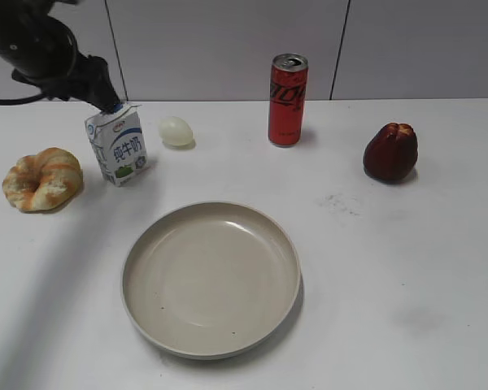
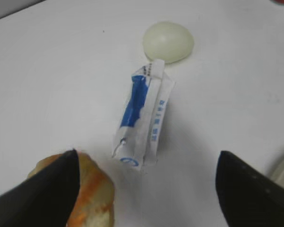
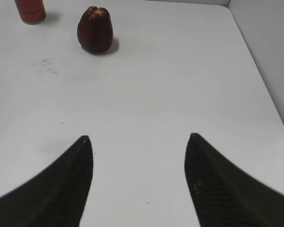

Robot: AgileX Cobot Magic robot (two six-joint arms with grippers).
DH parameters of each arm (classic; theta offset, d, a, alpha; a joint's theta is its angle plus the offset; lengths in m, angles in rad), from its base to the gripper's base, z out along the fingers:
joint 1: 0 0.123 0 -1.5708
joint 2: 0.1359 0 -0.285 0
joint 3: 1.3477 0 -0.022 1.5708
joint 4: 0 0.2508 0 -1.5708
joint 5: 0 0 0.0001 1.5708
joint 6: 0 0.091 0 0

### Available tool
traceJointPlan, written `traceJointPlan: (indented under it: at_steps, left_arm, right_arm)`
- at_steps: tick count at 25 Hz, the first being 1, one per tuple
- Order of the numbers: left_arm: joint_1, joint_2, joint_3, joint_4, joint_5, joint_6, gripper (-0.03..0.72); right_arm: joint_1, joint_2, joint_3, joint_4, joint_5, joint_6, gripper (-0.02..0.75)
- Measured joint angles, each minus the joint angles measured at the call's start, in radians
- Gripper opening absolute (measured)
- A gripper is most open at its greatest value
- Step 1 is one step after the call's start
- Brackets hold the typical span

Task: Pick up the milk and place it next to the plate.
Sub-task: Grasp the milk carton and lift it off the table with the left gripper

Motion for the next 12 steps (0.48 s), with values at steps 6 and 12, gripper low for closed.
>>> traceJointPlan:
  at_steps: [6, 12]
  left_arm:
    - [-0.015, 0.121, -0.065, 0.042, -0.030, 0.004, 0.693]
    - [-0.015, 0.196, -0.068, 0.067, -0.061, 0.006, 0.693]
  right_arm:
    - [0.000, 0.000, 0.000, 0.000, 0.000, 0.000, 0.466]
    - [0.000, 0.000, 0.000, 0.000, 0.000, 0.000, 0.466]
